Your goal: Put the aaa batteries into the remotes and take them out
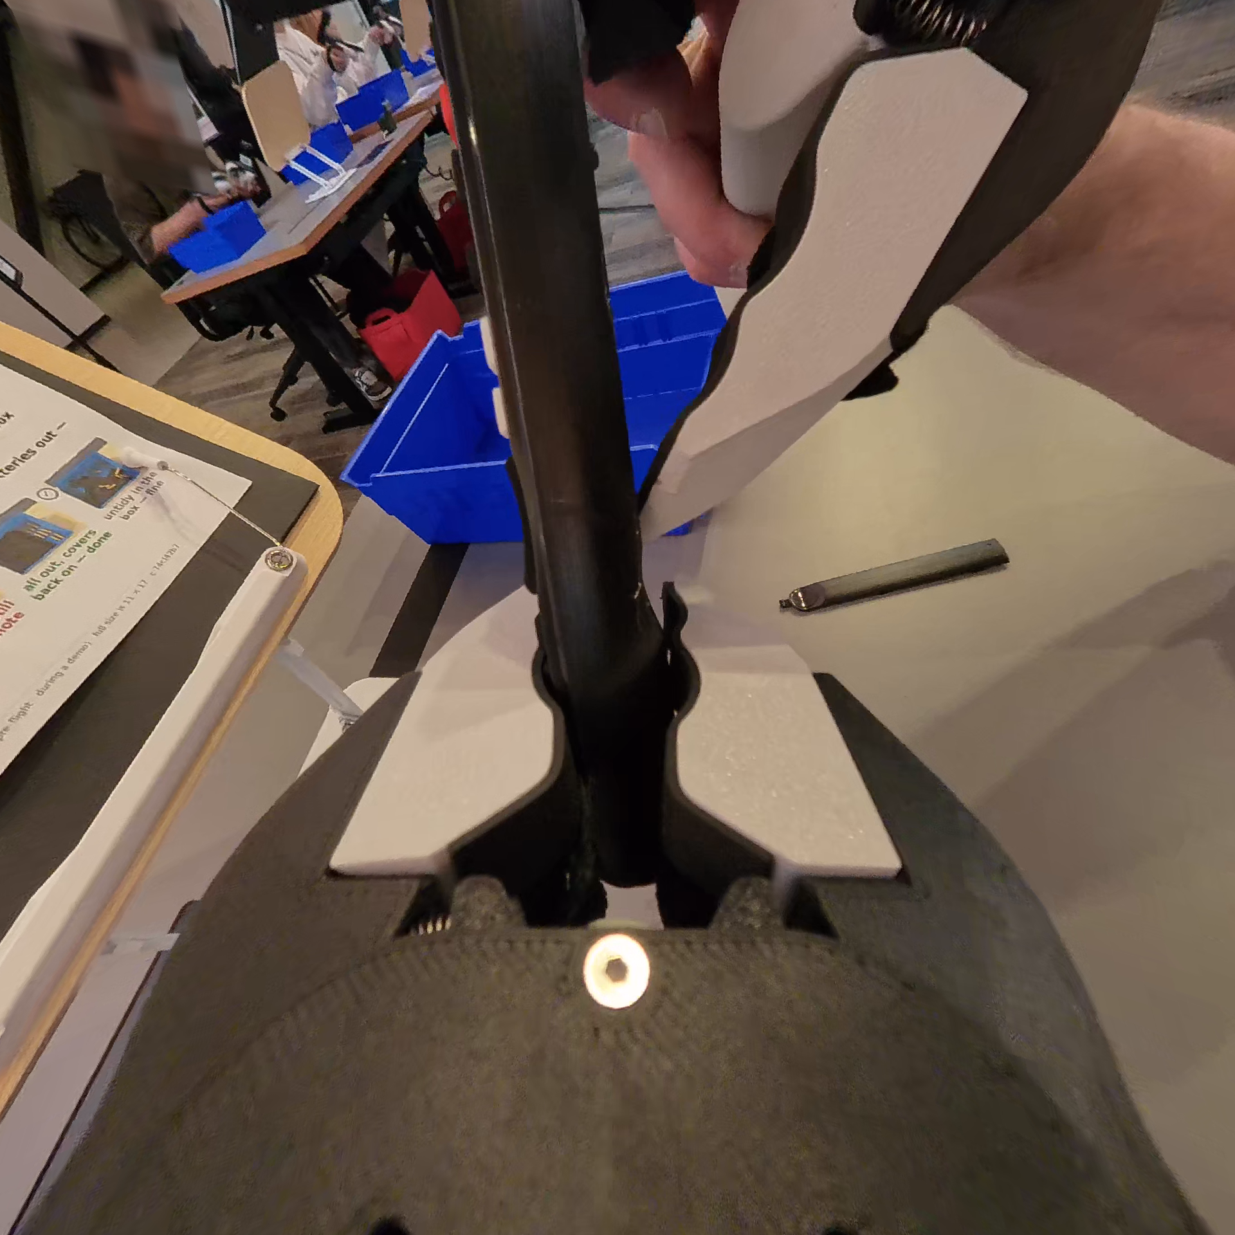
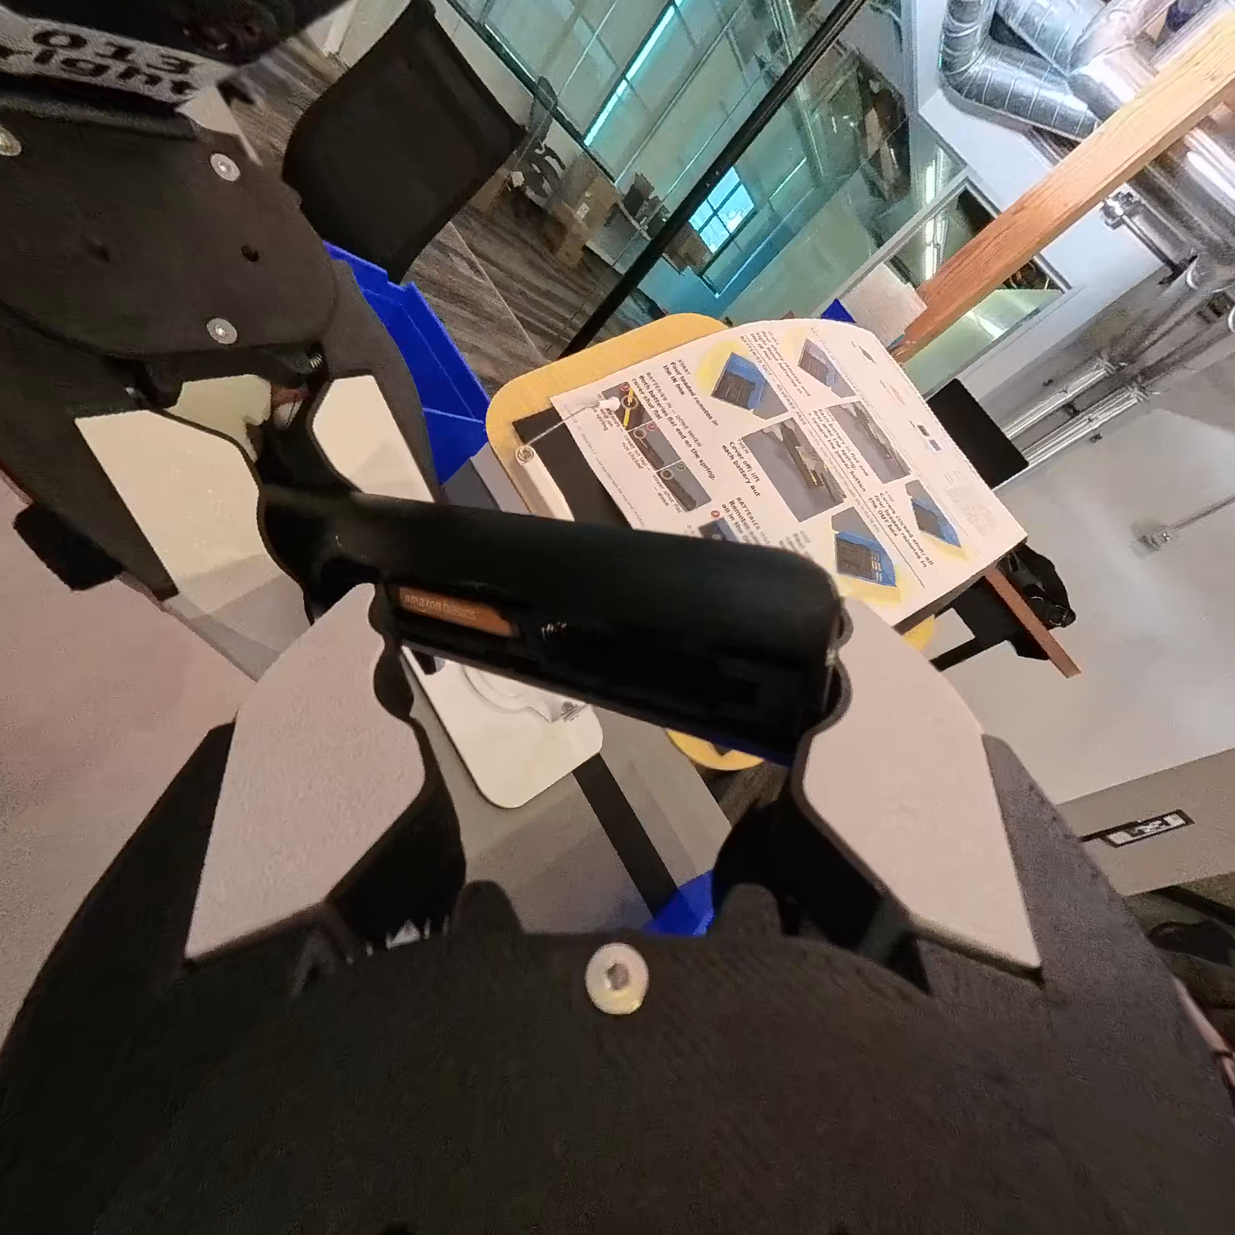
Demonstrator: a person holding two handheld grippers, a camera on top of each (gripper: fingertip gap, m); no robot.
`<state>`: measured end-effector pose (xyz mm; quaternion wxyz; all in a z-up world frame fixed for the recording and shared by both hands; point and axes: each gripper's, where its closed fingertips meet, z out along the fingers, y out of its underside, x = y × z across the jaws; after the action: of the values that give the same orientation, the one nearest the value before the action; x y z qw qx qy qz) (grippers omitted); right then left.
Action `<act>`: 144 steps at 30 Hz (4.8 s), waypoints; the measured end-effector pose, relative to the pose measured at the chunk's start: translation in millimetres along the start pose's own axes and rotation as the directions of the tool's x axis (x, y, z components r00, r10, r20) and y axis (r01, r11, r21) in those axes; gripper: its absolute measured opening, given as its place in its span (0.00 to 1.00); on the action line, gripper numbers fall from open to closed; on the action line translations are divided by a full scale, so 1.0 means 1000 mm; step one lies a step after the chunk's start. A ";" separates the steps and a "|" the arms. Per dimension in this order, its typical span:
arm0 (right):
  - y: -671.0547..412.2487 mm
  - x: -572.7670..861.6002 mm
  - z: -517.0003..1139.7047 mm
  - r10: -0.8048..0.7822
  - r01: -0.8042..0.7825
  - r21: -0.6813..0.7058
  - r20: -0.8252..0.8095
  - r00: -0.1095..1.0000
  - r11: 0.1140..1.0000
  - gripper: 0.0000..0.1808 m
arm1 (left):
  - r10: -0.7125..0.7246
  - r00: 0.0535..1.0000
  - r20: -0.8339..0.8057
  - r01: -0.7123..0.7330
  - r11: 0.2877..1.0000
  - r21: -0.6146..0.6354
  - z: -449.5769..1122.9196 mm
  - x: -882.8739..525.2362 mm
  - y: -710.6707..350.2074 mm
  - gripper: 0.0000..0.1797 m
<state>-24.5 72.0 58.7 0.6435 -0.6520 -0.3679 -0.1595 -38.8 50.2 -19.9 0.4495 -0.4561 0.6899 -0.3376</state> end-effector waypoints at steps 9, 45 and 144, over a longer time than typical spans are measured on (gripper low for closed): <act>0.000 -0.002 0.002 0.017 -0.016 -0.004 0.035 0.999 1.000 0.63 | -0.029 1.000 0.002 0.029 0.999 0.022 0.003 -0.002 0.000 0.14; 0.029 -0.010 0.009 0.000 -0.001 -0.024 -0.026 1.000 1.000 0.64 | -0.097 0.995 -0.012 0.095 0.989 -0.113 0.022 -0.002 0.032 0.14; 0.053 -0.011 0.008 0.106 -0.130 -0.072 -0.272 0.957 0.989 0.59 | -0.093 0.979 0.183 0.125 0.976 -0.177 0.035 -0.017 0.048 0.14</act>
<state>2.7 82.0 12.1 0.6659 -0.6734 -0.2308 -0.2234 -19.0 80.9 -69.7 0.4436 -0.5613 0.6507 -0.2544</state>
